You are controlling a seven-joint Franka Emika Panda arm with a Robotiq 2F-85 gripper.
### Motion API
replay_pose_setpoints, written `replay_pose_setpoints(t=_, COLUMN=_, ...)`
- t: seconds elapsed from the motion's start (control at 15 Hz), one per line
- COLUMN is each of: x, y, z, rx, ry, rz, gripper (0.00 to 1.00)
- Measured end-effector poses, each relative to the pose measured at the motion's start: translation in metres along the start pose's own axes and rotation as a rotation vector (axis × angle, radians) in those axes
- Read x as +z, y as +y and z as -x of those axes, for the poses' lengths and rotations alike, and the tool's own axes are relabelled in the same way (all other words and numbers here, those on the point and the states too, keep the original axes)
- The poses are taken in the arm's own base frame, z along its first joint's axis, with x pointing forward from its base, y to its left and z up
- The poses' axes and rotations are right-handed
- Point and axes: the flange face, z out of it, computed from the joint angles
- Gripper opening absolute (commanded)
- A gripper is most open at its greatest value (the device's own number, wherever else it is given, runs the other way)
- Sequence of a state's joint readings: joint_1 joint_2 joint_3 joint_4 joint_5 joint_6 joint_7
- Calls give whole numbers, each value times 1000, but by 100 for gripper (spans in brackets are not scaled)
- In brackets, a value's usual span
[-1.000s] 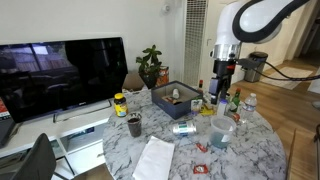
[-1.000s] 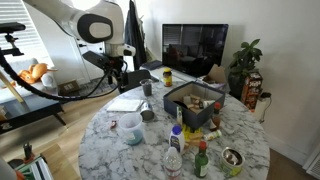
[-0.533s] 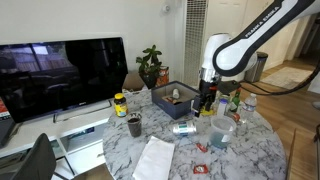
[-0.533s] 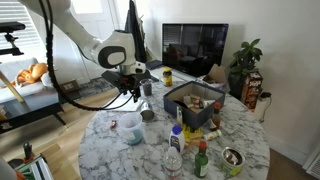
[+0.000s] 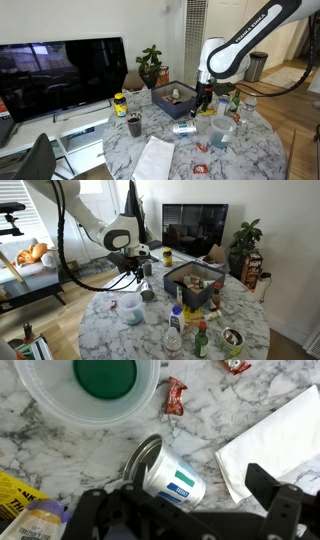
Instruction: Pick up the silver cup and place it the right way up on the table, pick up the red ketchup sachets on the table and put them in the silver cup one by one
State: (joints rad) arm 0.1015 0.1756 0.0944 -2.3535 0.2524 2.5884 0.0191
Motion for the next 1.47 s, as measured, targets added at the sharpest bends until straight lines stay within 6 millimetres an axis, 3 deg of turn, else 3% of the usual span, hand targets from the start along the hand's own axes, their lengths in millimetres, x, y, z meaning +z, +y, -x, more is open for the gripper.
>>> replay_pose_setpoints(t=0.33, x=13, y=9, z=-10, rx=64, ry=-14, rz=-29, gripper=100)
replay_pose_setpoints(t=1.07, x=68, y=34, z=-38, rx=237, ry=-68, rz=-105, gripper=100)
replay_pose_setpoints(t=1.47, x=89, y=45, z=-49, rx=377, ry=-83, rz=-213, gripper=100)
